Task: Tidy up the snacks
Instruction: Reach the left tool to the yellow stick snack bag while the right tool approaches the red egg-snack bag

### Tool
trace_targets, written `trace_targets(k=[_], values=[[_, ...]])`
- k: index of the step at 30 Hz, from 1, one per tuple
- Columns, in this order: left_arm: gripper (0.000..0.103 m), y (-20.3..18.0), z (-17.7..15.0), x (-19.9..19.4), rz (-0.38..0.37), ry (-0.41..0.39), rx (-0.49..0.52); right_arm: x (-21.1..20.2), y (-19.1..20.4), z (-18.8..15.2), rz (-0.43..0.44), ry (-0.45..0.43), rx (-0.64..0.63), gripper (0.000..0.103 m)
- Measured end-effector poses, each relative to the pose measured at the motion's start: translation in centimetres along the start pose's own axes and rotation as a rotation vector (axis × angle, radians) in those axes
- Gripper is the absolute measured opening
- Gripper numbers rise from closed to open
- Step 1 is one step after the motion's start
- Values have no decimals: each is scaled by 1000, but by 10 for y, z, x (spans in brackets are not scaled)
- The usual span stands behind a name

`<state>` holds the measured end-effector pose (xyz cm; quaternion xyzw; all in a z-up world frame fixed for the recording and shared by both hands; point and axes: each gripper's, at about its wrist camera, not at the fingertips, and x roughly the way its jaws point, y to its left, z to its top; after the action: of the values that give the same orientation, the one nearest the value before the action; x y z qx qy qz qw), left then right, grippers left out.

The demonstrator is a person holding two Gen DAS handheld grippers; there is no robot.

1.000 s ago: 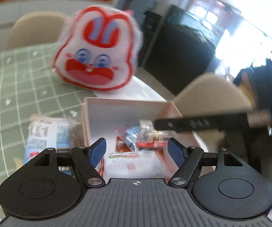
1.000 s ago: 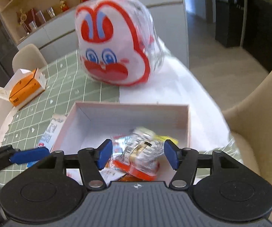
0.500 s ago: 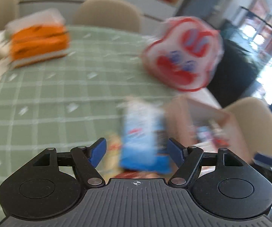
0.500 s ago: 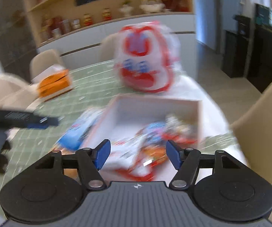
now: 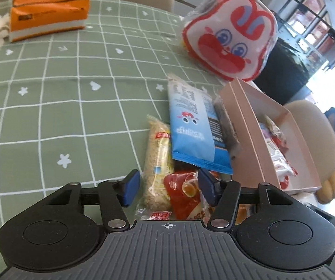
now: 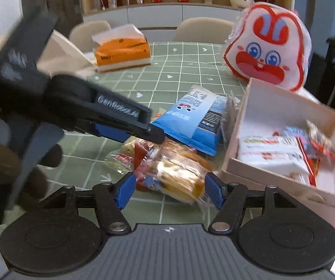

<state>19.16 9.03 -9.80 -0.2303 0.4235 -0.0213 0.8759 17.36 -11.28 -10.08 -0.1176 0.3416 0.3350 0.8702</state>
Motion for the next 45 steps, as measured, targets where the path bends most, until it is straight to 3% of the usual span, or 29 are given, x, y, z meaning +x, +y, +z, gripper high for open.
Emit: trace_targets(k=[5,8,17,21,23,25,28,32,37,39,42,45], values=[[59,10,6,5,-80,29,-10,21,20,8,-129,-13,-35,74],[59,11,8,8,-107,42,14,24,17,11,-135,-17,21,75],[49,22,-6,-9,-178,99,23,19,33,17,0,-48,2,72],[24,29,-27,-31,-195,147,34,7,62,7,92,-9,-34,68],[22,35,-36,-43,-212,161,10,0,76,-2,109,24,-68,60],[22,39,-45,-55,-216,160,10,-5,83,-11,96,56,-74,59],[22,45,-56,-72,-186,152,-4,-17,82,-23,19,69,-84,58],[22,45,-57,-88,-63,99,36,-29,58,-33,-87,72,10,58],[23,53,-62,-101,4,34,4,-37,39,-30,-158,-9,114,64],[23,56,-67,-108,25,39,-8,-33,30,-23,-165,-31,202,72],[23,59,-71,-118,37,25,-21,-20,20,-14,-84,-10,350,75],[23,64,-75,-122,30,10,-65,7,25,-2,-71,14,360,75]])
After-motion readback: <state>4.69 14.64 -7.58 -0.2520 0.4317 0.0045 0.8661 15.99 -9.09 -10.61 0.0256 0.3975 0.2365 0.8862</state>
